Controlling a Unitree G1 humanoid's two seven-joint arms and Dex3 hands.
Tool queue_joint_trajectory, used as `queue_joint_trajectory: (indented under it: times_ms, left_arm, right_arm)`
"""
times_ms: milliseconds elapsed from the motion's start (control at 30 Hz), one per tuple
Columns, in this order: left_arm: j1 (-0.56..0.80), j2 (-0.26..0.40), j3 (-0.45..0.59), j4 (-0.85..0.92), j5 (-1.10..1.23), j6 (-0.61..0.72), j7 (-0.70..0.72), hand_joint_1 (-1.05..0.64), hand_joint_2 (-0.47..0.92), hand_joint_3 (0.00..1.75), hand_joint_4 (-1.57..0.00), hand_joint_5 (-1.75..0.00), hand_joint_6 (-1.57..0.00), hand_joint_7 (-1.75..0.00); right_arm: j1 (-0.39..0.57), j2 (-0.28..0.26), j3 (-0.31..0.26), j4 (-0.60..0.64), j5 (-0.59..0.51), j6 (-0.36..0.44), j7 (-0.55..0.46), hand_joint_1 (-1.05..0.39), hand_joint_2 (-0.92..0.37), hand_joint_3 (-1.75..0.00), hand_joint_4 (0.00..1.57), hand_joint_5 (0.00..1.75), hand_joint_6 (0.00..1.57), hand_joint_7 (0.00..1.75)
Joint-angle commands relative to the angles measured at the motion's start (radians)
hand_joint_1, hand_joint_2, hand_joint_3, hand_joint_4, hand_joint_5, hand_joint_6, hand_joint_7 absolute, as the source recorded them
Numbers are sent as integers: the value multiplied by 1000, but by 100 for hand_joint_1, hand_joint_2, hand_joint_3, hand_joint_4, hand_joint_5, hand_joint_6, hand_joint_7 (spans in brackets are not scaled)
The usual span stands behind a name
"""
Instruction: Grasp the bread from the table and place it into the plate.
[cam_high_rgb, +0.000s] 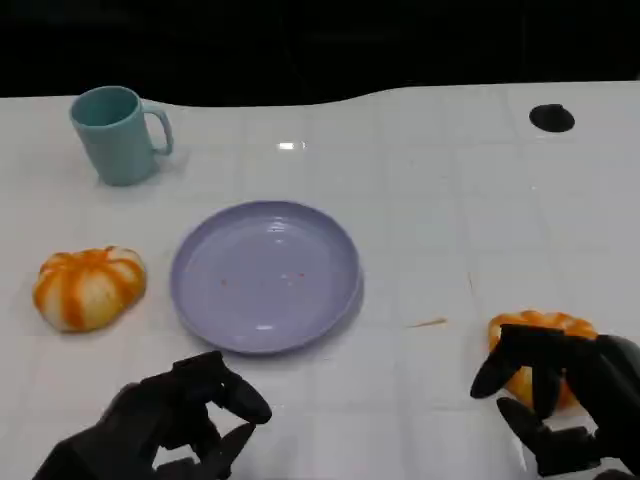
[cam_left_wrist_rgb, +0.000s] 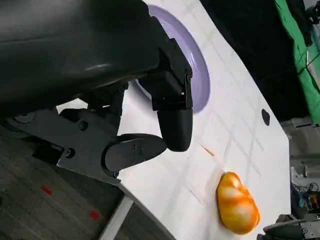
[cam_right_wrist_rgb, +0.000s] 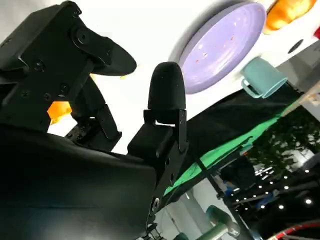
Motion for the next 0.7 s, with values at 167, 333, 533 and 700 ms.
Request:
queue_joint_trajectory:
  times_ms: [167, 333, 533, 700]
  left_arm:
    - [6, 10, 5, -9, -5, 9, -7, -24, 81, 62, -63, -175, -65, -126]
    - [6, 9, 3, -6, -3, 6, -6, -23, 81, 63, -62, -175, -65, -126]
    - [5, 6, 0, -3, 1, 1, -2, -24, 80, 64, -62, -175, -65, -125]
    - [5, 8, -2, -6, 3, 1, -3, -24, 81, 65, -63, -175, -64, -125]
  right_arm:
    - [12, -74, -16, -165, -199, 162, 71, -30, -40, -80, 68, 119, 79, 61]
    - [10, -136, -16, -253, -329, 238, 155, -33, -71, -15, 60, 77, 78, 18]
    - [9, -180, -15, -348, -428, 319, 285, -39, -78, -3, 39, 46, 64, 2]
    - [9, -187, 0, -386, -504, 363, 361, -46, -82, -2, 24, 32, 45, 0]
